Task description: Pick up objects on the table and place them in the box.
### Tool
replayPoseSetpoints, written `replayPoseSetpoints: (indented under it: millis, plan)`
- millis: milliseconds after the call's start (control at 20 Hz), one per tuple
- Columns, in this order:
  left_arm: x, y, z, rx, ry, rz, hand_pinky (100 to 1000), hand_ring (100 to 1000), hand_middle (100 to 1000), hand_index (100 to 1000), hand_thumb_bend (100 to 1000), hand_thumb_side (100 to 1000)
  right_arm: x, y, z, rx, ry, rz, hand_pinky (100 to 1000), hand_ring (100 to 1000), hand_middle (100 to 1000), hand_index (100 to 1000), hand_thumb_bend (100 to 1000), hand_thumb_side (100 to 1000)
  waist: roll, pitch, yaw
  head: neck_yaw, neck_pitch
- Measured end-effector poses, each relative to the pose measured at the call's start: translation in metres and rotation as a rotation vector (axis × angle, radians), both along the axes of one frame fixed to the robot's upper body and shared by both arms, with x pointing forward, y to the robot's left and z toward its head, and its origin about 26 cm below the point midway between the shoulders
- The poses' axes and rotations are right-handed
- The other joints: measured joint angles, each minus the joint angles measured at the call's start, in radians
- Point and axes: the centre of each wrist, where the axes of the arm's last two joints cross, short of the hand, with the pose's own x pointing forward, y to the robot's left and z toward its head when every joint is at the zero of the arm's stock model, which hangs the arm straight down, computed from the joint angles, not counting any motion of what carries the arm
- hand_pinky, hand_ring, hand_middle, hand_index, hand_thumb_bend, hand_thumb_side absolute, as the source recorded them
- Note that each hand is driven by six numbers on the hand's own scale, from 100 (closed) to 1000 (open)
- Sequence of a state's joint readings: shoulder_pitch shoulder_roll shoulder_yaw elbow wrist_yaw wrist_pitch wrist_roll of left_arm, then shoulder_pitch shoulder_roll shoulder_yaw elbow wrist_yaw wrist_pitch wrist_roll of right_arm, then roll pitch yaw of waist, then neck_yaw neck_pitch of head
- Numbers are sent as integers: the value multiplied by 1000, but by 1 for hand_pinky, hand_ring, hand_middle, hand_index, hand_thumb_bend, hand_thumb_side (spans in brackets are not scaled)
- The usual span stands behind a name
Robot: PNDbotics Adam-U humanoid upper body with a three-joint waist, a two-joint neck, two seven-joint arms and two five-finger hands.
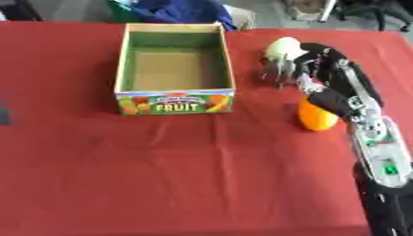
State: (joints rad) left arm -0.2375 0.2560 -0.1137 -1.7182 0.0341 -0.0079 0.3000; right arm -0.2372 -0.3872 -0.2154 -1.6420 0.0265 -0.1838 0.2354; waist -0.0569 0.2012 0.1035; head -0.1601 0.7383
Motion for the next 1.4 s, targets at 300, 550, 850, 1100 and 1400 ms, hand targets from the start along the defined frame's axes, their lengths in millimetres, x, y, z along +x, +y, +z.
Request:
replayPoseSetpoints:
  millis: [300,550,850,1100,1400]
  plan:
    - [0,0,0,0,0,0,602,589,547,624,306,512,-2,-15,-1,-100,8,-68,645,640,676,882,100,206,-1,-1,-1,0,0]
    - [0,0,0,0,1,0,603,590,548,624,302,513,-3,-24,-2,-170,10,-101,658,667,699,892,100,189,-2,-4,-2,0,0]
    - [-1,1,-2,0,6,2,603,590,548,624,305,514,-5,-37,-4,-296,30,-122,681,702,732,906,100,139,-7,-8,-4,1,0]
    - [-1,1,-3,1,9,3,603,590,548,624,305,514,-5,-47,-13,-434,88,-156,699,731,756,913,100,141,-10,-10,-5,4,1]
    - [-2,1,-3,1,9,3,602,590,548,624,305,514,-5,-54,-26,-602,157,-208,724,764,788,920,100,178,-9,-10,-7,5,8]
